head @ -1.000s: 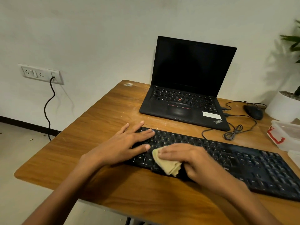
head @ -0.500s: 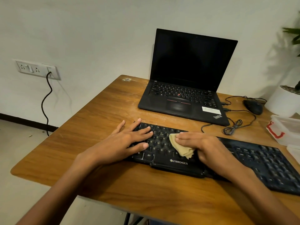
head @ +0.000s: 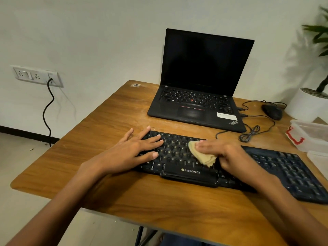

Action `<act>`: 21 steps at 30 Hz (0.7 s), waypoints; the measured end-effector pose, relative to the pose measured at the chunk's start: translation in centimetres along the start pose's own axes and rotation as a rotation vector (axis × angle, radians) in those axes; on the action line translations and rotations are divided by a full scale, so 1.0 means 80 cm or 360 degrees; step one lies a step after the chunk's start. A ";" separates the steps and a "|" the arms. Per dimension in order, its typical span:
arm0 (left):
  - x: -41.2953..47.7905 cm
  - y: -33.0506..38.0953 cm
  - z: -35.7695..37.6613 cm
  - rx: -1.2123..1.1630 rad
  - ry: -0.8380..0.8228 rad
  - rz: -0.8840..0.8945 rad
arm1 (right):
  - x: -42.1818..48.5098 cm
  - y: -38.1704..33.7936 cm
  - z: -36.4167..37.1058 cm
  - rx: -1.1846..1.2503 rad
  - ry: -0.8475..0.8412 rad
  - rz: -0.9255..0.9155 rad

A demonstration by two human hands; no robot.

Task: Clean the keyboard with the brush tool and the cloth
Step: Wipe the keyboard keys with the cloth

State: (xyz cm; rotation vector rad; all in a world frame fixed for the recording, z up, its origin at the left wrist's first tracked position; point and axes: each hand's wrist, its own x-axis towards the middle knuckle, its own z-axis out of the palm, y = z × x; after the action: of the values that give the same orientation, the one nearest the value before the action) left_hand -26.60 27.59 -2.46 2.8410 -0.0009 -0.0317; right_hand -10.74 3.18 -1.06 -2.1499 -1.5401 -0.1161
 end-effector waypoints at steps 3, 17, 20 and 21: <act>0.001 -0.001 -0.001 0.0020 -0.0015 0.0001 | -0.002 -0.005 -0.003 -0.0032 0.0010 0.0007; 0.027 0.058 -0.019 0.0148 -0.0247 0.0010 | -0.034 -0.034 0.019 0.0117 -0.0165 -0.0159; 0.034 0.061 -0.009 0.0104 -0.0340 0.0001 | -0.029 -0.020 0.005 0.0053 -0.0123 -0.0072; 0.033 0.061 -0.007 0.0076 -0.0334 -0.0014 | -0.025 -0.015 -0.002 0.0026 -0.0081 0.0008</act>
State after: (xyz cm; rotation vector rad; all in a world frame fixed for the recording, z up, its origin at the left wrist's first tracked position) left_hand -23.96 23.13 -0.54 2.8709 -0.0349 -0.3350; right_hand -12.54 1.69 -1.20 -2.1594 -1.5583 -0.0467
